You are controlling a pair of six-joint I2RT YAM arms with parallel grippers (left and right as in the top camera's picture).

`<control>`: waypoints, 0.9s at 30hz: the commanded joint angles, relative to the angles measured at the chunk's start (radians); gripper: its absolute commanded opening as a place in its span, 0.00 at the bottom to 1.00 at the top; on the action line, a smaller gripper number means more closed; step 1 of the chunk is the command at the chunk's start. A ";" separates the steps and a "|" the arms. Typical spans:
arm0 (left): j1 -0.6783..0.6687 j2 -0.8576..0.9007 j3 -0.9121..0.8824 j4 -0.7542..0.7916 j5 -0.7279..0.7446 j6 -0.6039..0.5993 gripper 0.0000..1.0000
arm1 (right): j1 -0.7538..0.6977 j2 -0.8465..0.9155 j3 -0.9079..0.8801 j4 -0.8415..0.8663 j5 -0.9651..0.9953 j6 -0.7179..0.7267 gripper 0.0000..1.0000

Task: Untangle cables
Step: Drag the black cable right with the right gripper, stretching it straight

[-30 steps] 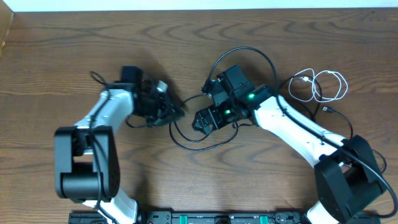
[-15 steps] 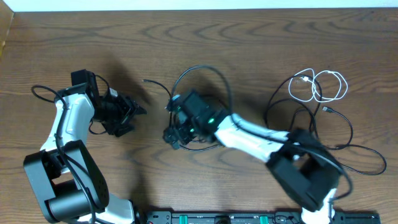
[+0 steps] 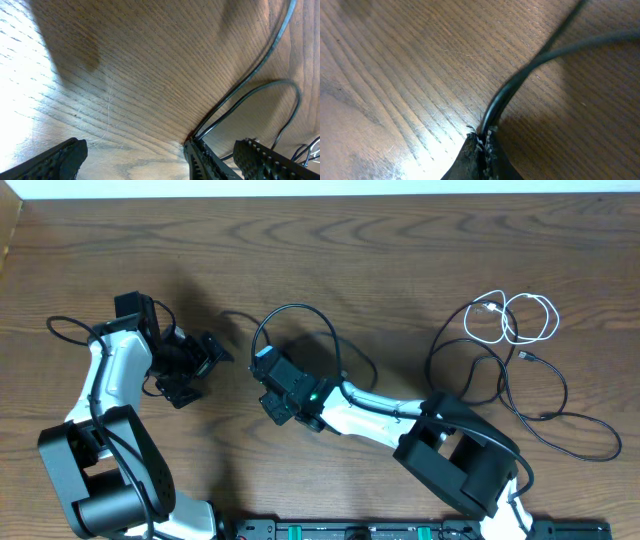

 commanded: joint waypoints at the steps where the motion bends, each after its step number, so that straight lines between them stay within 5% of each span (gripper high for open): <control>1: 0.004 -0.005 0.013 -0.005 -0.014 -0.002 0.98 | -0.029 -0.001 -0.022 -0.032 0.087 0.010 0.01; 14: 0.004 -0.005 0.013 -0.005 -0.014 -0.002 0.98 | -0.322 -0.379 -0.021 -0.134 0.174 -0.126 0.01; 27: 0.004 -0.005 0.013 -0.005 -0.014 -0.002 0.98 | -0.649 -0.400 -0.021 -0.400 0.188 -0.126 0.01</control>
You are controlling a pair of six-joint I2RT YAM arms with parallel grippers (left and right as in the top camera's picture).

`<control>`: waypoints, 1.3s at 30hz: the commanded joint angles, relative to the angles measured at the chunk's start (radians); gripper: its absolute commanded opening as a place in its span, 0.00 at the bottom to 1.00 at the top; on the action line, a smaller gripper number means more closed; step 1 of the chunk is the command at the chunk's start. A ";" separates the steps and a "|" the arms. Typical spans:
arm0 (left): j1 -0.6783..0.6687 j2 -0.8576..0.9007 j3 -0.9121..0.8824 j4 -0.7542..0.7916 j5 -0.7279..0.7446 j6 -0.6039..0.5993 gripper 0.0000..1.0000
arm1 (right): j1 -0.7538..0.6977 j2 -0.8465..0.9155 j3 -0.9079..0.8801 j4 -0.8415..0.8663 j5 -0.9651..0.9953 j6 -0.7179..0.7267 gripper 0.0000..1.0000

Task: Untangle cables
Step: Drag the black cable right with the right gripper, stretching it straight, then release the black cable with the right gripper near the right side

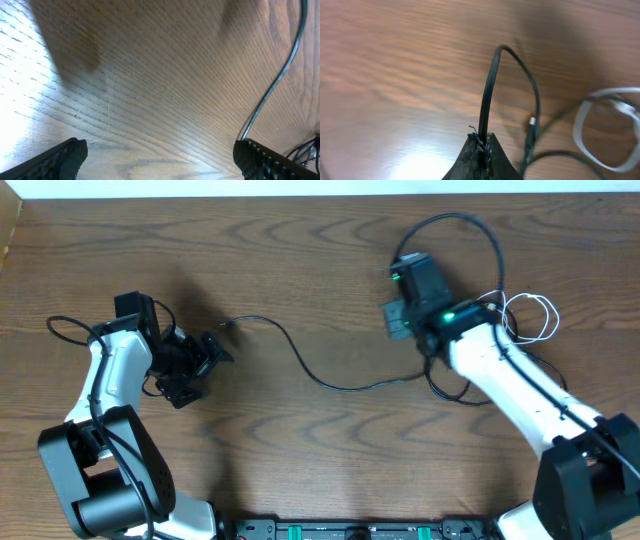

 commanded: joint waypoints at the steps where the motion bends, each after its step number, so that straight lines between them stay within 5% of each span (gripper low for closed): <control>1: 0.004 -0.005 0.013 -0.005 -0.014 -0.002 0.98 | -0.087 0.000 0.000 -0.012 0.027 -0.014 0.03; 5: 0.004 -0.005 0.013 -0.005 -0.013 -0.002 0.98 | -0.154 0.000 0.000 -0.038 -0.061 -0.013 0.09; 8: 0.004 -0.005 0.013 -0.005 -0.014 -0.002 0.98 | -0.181 0.000 0.000 -0.065 -0.104 -0.013 0.29; 9: 0.004 -0.005 0.013 -0.005 -0.013 -0.002 0.98 | -0.186 0.000 0.000 -0.076 -0.104 -0.013 0.61; 11: 0.004 -0.005 0.013 -0.005 -0.013 -0.001 0.98 | -0.186 0.000 0.000 -0.091 -0.104 -0.014 0.98; 39: 0.004 -0.005 0.013 -0.005 -0.013 -0.002 0.98 | -0.183 0.000 -0.001 -0.194 -0.100 -0.013 0.99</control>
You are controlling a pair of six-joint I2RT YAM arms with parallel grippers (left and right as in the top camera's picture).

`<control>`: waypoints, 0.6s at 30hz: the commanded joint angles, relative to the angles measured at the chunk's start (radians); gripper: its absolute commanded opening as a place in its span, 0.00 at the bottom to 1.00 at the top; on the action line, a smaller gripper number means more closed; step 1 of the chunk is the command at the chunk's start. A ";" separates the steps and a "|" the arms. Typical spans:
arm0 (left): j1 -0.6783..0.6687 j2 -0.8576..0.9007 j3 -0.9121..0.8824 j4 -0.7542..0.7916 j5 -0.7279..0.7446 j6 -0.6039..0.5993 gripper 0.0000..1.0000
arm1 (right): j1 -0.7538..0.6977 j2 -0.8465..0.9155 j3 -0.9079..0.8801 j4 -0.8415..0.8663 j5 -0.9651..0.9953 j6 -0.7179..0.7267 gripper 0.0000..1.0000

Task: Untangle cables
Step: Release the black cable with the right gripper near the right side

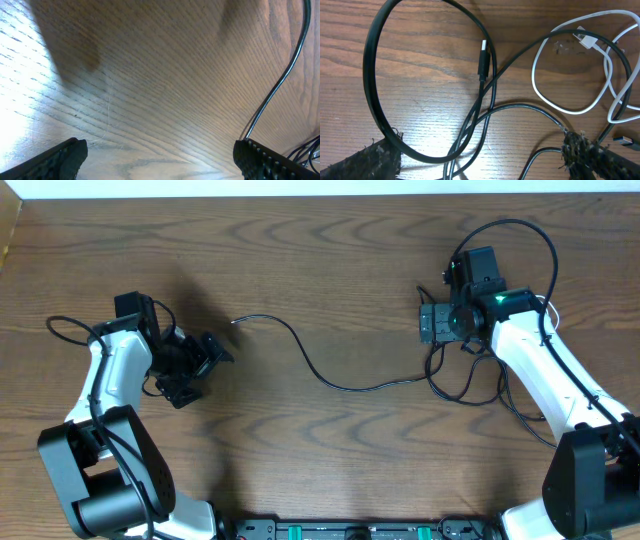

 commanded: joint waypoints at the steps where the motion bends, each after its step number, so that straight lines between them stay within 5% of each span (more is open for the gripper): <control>1: 0.004 -0.005 0.013 -0.005 -0.014 -0.002 0.98 | 0.000 0.000 -0.001 -0.001 -0.002 -0.003 0.99; 18: 0.004 -0.005 0.013 -0.005 -0.014 -0.002 0.98 | 0.036 -0.055 -0.001 -0.002 -0.002 -0.003 0.99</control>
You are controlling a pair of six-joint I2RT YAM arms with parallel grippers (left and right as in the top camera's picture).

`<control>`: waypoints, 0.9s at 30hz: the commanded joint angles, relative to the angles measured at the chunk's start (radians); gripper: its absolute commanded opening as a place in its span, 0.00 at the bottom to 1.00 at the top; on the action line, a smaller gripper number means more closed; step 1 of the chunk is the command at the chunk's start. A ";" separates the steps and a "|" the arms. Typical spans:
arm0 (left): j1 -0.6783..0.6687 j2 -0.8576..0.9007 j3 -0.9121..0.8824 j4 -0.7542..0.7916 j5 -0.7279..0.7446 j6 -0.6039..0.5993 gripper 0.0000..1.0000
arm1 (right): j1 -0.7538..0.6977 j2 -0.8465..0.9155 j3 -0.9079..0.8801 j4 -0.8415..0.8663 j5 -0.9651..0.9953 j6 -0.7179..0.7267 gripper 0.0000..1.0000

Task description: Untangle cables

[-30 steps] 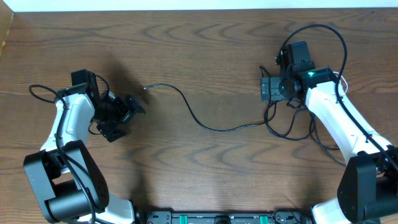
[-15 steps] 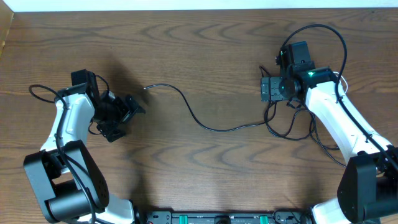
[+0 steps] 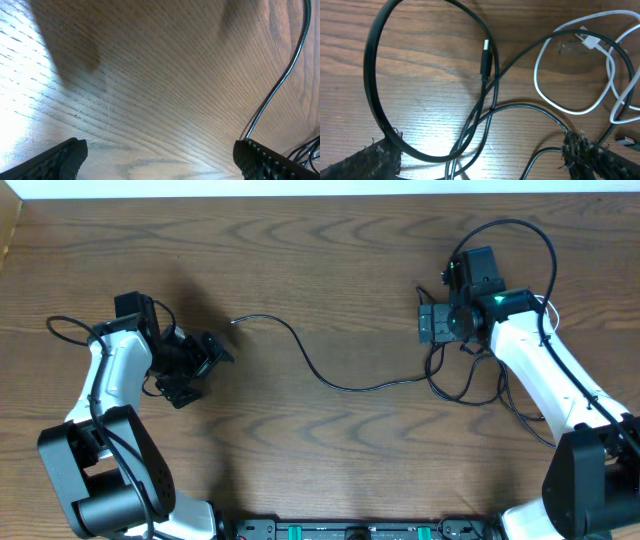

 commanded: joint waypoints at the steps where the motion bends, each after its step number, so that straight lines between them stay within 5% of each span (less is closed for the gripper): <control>1: 0.004 -0.005 0.013 -0.005 -0.013 -0.002 0.98 | 0.036 -0.068 -0.001 -0.001 0.000 -0.003 0.99; 17: 0.004 -0.005 0.013 -0.005 -0.014 -0.002 0.98 | 0.123 -0.452 -0.001 -0.004 0.000 -0.003 0.99; 27: 0.004 -0.005 0.013 -0.005 -0.014 -0.002 0.97 | 0.023 -0.772 -0.009 -0.021 0.185 -0.011 0.99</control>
